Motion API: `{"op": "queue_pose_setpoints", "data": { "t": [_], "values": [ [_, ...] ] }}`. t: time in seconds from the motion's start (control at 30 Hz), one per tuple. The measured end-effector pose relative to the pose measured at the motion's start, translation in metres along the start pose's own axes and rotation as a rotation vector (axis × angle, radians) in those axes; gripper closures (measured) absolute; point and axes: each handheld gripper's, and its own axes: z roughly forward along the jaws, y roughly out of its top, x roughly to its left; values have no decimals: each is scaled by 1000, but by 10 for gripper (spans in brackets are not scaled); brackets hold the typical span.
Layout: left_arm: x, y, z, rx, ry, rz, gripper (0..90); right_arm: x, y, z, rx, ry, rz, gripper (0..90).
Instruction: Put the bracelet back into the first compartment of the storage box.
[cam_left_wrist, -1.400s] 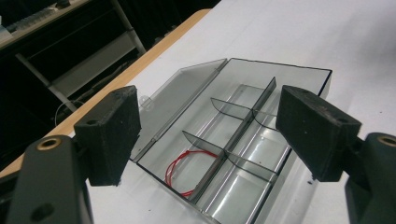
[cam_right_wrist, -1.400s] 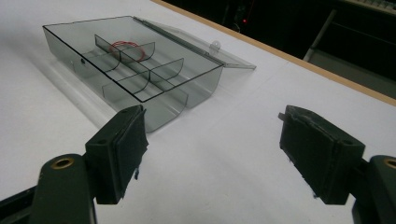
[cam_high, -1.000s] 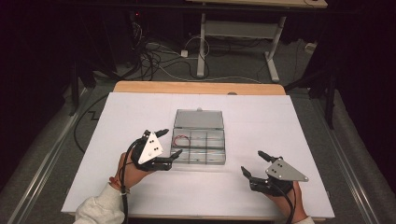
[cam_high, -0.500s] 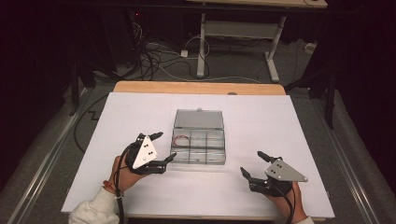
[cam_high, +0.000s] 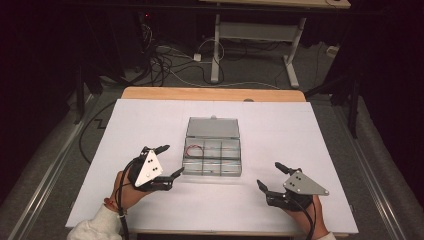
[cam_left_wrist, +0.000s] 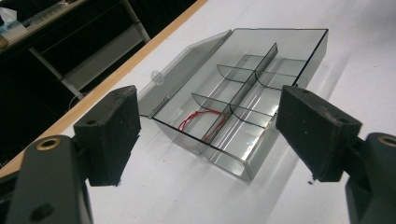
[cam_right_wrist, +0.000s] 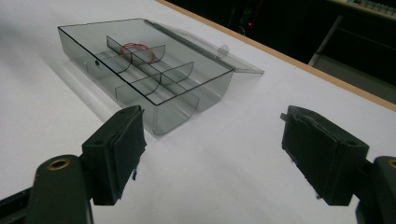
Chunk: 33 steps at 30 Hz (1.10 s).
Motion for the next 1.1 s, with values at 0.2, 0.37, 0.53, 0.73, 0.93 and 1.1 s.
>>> {"op": "queue_pose_setpoints", "data": {
  "t": [0.2,0.37,0.53,0.73,0.93,1.1],
  "values": [
    [-2,-4,-5,1,1,6,212,1,0,0,-1,1,3,211],
    [2,-9,-13,-13,10,-18,211,0,0,0,0,0,9,210],
    [2,-14,-21,-4,22,-20,211,1,1,-2,-3,0,6,211],
    [3,-22,-27,4,31,-35,211,1,1,-1,2,14,8,212],
    [3,-36,-30,32,35,-56,211,1,1,0,8,24,11,212],
    [6,-53,-36,46,46,-106,211,3,0,1,15,42,-2,220]
  ]
}}
